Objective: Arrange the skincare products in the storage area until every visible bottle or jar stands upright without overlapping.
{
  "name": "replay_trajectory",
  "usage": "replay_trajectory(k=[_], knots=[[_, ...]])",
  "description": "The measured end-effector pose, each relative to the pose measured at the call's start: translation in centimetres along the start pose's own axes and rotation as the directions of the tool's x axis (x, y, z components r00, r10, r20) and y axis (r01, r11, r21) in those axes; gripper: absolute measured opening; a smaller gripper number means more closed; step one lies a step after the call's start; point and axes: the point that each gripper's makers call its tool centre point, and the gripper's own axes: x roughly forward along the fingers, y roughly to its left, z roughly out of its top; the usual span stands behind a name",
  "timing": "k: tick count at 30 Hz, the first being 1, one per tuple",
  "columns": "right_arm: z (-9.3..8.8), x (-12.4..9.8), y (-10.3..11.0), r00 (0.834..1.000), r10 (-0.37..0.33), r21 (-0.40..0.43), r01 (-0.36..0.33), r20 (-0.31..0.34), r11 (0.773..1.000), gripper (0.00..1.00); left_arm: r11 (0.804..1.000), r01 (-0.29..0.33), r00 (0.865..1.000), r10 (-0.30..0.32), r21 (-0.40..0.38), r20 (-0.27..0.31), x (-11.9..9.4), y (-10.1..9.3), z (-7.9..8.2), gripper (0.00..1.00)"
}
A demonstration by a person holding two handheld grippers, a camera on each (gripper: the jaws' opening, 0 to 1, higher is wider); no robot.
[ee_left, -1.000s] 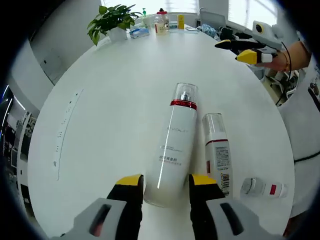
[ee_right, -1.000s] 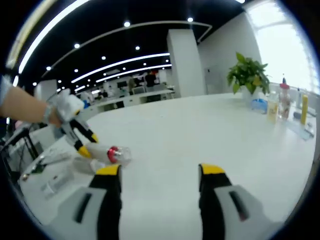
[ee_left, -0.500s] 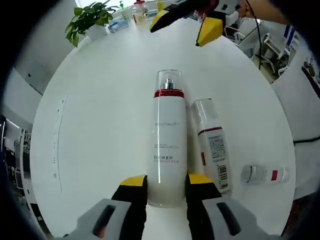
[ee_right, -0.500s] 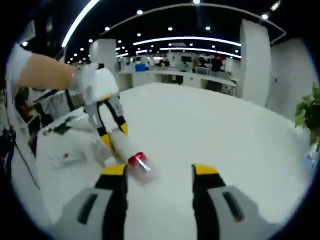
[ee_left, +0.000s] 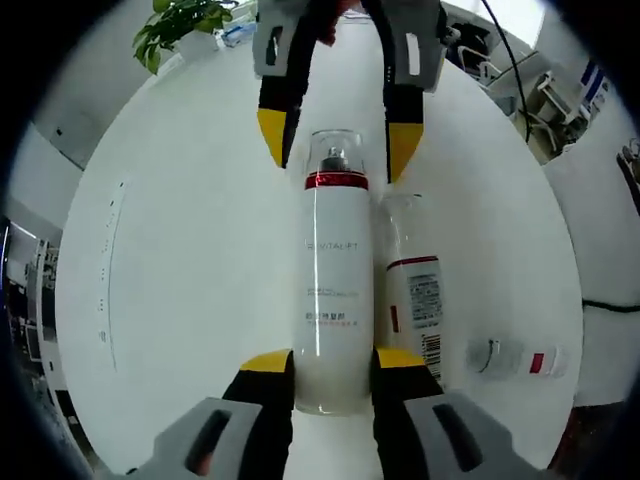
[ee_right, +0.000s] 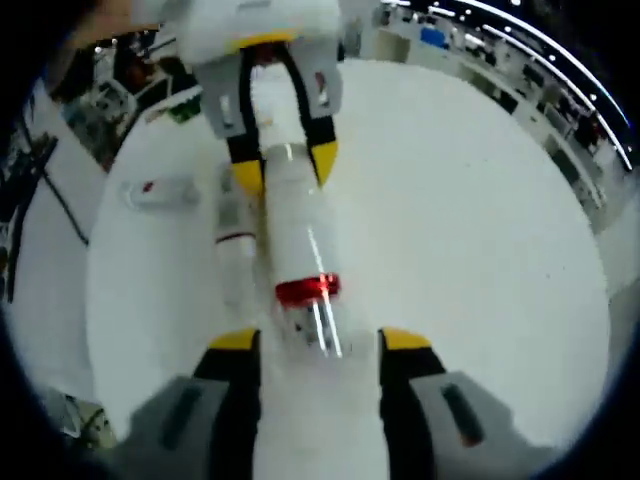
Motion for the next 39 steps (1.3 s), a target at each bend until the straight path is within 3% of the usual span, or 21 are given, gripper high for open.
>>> replay_trajectory(k=[1,2,4,5,9,14,16,17,19,24,28,29,32,35,39], knots=[[-0.3,0.2,0.2,0.999,0.017,-0.015,-0.018,-0.029,1.0,0.42,1.0,0.008,1.0,-0.008,-0.003,-0.001,0.0,-0.2,0.0,0.29],[0.8,0.3,0.1,1.0,0.014,0.008,-0.014,0.015,1.0,0.41,1.0,0.011,1.0,-0.011,-0.003,0.0,0.0,-0.3,0.0,0.29],[0.5,0.4,-0.2,0.998,0.029,-0.051,-0.032,-0.05,0.998,0.39,1.0,0.018,1.0,-0.018,-0.005,-0.001,-0.1,-0.7,-0.1,0.29],[0.6,0.4,0.3,0.996,0.07,-0.073,-0.074,-0.063,0.995,0.39,1.0,0.019,1.0,-0.019,-0.005,-0.001,-0.1,-0.8,-0.2,0.29],[0.4,0.4,-0.3,0.991,0.053,-0.12,-0.067,-0.12,0.991,0.36,0.999,0.013,1.0,-0.013,-0.046,0.013,0.0,-0.9,-0.2,0.29],[0.3,0.3,-0.4,0.991,0.056,-0.141,-0.072,-0.118,0.987,0.36,0.998,0.005,0.999,-0.003,-0.057,0.038,0.0,-0.8,-0.3,0.29],[0.6,0.4,-0.4,0.998,0.028,-0.073,-0.032,-0.056,0.997,0.39,0.999,0.004,0.999,-0.002,-0.052,0.045,0.1,-0.8,-0.3,0.29],[0.8,0.5,-0.2,0.999,0.041,-0.066,-0.041,-0.006,0.997,0.4,0.999,0.005,0.999,-0.002,-0.051,0.045,0.1,-0.8,-0.3,0.29],[0.9,0.4,-0.3,0.999,0.046,-0.08,-0.044,0.023,0.996,0.41,0.998,0.007,0.999,-0.005,-0.055,0.043,0.1,-0.8,-0.3,0.29],[1.2,0.5,-0.4,0.999,0.038,-0.073,-0.038,-0.005,0.997,0.4,0.997,0.006,0.998,-0.002,-0.074,0.056,0.1,-0.8,-0.3,0.29],[1.2,0.5,-0.2,0.999,0.037,-0.085,-0.038,-0.022,0.996,0.4,0.994,0.001,0.994,0.01,-0.105,0.107,0.1,-0.8,-0.3,0.29],[1.1,0.5,-0.2,0.999,0.034,-0.078,-0.035,-0.014,0.996,0.4,0.994,0.001,0.993,0.012,-0.11,0.114,0.1,-0.9,-0.3,0.29],[1.4,0.4,0.0,0.994,0.021,-0.036,-0.017,0.106,0.999,0.4,0.993,-0.009,0.993,0.023,-0.114,0.12,0.1,-0.9,-0.2,0.29],[1.2,0.2,0.0,0.985,-0.006,0.009,0.004,0.173,1.0,0.4,0.994,-0.016,0.992,0.029,-0.109,0.121,0.1,-0.9,-0.2,0.29],[1.5,0.2,0.2,0.958,-0.078,0.129,0.044,0.276,0.991,0.43,0.994,-0.031,0.99,0.045,-0.104,0.135,0.0,-1.1,-0.2,0.29]])
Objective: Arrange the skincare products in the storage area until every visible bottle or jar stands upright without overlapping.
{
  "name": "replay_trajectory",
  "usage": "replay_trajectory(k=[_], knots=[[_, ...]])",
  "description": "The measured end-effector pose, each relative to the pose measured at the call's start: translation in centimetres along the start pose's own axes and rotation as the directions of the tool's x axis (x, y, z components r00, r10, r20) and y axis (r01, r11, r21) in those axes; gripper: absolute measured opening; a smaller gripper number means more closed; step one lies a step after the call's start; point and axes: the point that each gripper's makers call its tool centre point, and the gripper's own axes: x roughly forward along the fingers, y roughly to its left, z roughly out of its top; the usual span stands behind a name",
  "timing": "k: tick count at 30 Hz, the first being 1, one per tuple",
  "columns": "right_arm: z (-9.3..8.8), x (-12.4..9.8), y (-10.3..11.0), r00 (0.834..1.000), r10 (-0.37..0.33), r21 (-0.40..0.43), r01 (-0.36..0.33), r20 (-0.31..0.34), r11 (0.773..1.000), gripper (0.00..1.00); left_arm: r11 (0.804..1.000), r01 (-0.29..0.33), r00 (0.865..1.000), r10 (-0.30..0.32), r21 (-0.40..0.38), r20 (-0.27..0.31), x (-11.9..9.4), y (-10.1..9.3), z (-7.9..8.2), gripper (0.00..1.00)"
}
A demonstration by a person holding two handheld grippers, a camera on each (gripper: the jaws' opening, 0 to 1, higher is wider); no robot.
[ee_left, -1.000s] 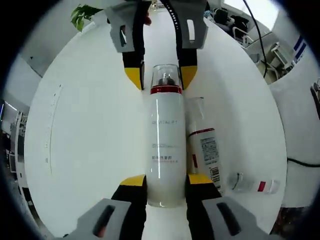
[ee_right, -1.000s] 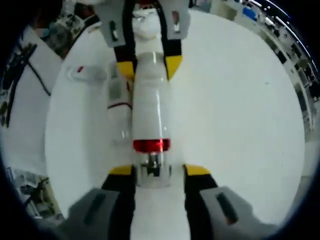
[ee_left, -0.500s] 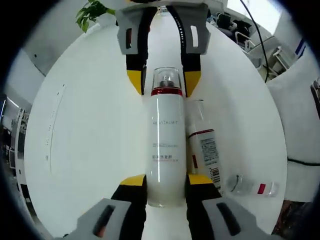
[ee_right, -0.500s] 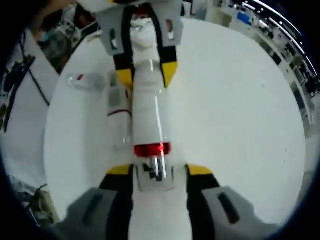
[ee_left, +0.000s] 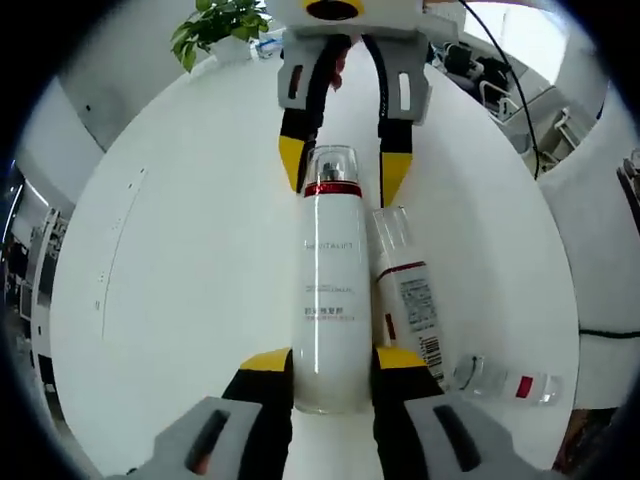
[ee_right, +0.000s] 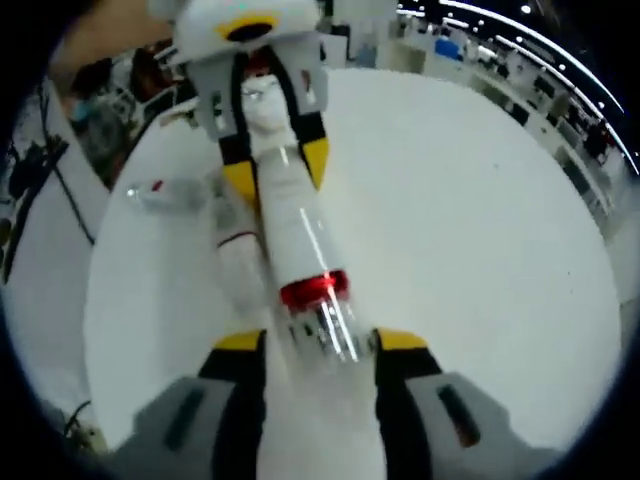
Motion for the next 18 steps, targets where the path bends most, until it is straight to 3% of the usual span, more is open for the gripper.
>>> replay_trajectory(k=[2,4,6,18], knots=[[0.13,0.06,-0.01,0.999,-0.018,0.031,0.017,0.038,0.999,0.42,1.0,-0.005,1.0,0.005,0.003,0.011,-0.03,-0.03,0.02,0.29],[-0.09,-0.07,-0.82,0.996,-0.082,0.093,0.079,0.031,0.993,0.33,1.0,-0.013,0.999,0.013,0.003,0.029,-0.06,-0.06,0.03,0.29],[0.18,0.2,-0.5,0.998,-0.056,0.064,0.055,0.013,0.996,0.32,1.0,-0.021,0.999,0.022,-0.011,0.045,-0.13,-0.1,0.02,0.3],[0.91,0.28,-0.84,0.995,-0.063,-0.001,0.063,-0.077,0.998,0.31,0.995,-0.076,0.989,0.084,-0.072,0.12,-0.35,-0.35,-0.18,0.3]])
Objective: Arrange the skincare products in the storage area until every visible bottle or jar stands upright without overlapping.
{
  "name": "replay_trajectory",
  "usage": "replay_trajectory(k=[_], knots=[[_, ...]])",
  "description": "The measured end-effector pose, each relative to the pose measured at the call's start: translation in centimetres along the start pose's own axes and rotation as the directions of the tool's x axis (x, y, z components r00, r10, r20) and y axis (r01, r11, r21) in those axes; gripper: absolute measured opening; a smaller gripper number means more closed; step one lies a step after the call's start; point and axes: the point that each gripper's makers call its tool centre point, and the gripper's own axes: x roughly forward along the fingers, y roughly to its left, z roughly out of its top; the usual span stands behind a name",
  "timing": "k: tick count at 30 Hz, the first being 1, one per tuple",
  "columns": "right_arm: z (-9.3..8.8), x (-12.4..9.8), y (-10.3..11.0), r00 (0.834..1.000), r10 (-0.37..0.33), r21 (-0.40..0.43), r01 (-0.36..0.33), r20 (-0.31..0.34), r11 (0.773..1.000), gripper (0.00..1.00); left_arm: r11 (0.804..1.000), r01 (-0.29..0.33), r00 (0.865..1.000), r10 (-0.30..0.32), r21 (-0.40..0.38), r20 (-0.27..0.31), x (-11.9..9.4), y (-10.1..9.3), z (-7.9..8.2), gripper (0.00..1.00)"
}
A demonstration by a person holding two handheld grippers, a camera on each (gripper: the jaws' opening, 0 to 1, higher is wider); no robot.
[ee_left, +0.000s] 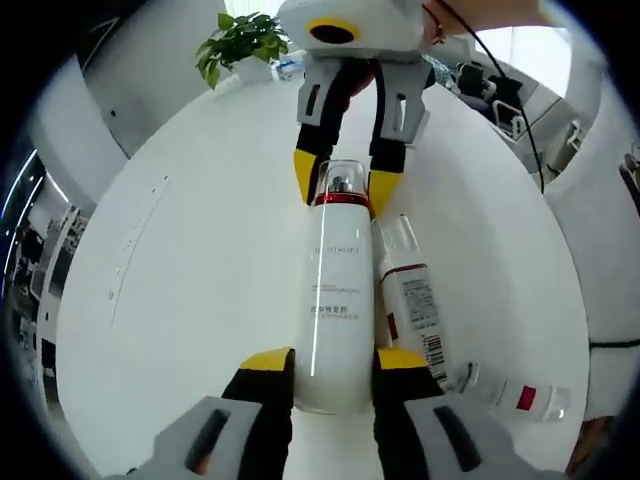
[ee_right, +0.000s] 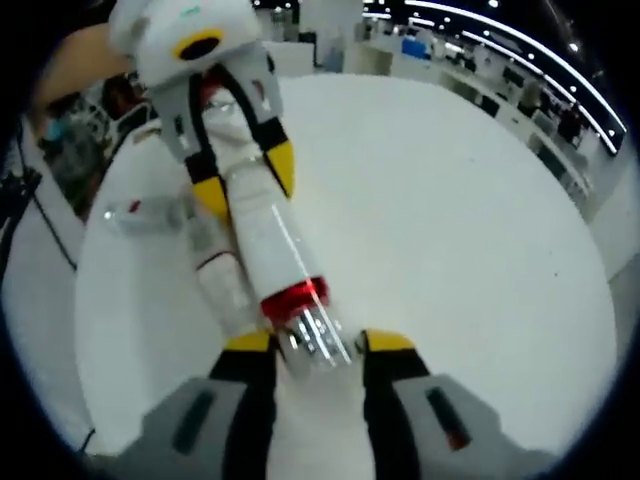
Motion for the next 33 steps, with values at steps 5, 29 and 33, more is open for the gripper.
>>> replay_trajectory(k=[5,29,33], knots=[[1.0,-0.8,-0.2,1.0,-0.009,-0.061,0.008,-0.017,0.998,0.31,0.999,-0.038,0.998,0.04,-0.034,0.042,-0.1,0.1,-0.1,0.3],[8.3,-5.0,1.3,0.996,-0.005,-0.406,-0.032,-0.089,0.913,0.28,0.978,-0.051,0.974,0.094,-0.201,0.207,-0.5,0.3,-1.4,0.31],[10.5,-5.6,2.5,0.996,0.041,-0.483,-0.076,-0.082,0.872,0.27,0.971,-0.029,0.966,0.088,-0.238,0.242,-0.7,0.2,-1.8,0.31]])
